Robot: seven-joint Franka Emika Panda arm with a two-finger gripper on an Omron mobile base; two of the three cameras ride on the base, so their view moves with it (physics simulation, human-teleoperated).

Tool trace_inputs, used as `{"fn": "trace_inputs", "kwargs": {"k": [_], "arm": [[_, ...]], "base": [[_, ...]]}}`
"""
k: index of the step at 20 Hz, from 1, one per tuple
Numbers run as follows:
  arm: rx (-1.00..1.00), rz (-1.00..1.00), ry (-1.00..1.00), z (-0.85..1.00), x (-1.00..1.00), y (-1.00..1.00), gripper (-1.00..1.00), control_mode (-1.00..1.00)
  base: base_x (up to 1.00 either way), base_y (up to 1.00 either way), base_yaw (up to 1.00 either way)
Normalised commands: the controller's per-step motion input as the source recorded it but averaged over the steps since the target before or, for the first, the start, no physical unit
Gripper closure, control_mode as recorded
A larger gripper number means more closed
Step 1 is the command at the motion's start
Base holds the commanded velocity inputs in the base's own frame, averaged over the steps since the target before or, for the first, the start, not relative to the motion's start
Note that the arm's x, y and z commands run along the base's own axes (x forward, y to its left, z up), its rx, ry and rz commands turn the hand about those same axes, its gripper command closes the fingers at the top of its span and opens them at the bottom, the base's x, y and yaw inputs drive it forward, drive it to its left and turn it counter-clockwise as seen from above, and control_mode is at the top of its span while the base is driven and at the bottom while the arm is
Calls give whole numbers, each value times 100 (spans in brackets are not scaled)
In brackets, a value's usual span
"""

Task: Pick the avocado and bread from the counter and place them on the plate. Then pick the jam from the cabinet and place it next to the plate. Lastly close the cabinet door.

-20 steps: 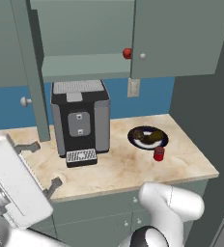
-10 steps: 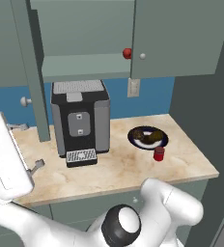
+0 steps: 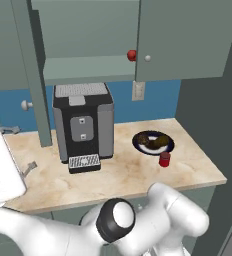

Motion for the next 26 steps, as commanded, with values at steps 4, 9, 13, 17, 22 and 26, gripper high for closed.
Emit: {"fn": "trace_inputs", "kwargs": {"k": [4, 9, 13, 17, 22, 26], "arm": [[9, 5, 13, 0, 89, -24, -100, -100], [18, 3, 9, 15, 65, -94, -100, -100], [8, -1, -12, 26, -41, -100, -100, -100], [0, 0, -9, 7, -24, -100, -100, -100], [1, 7, 0, 0, 5, -100, -100, -100], [1, 13, 0, 0, 31, -100, -100, -100]], "base": [[0, 0, 0], [0, 0, 0], [0, 0, 0], [0, 0, 0], [0, 0, 0], [0, 0, 0]]}}
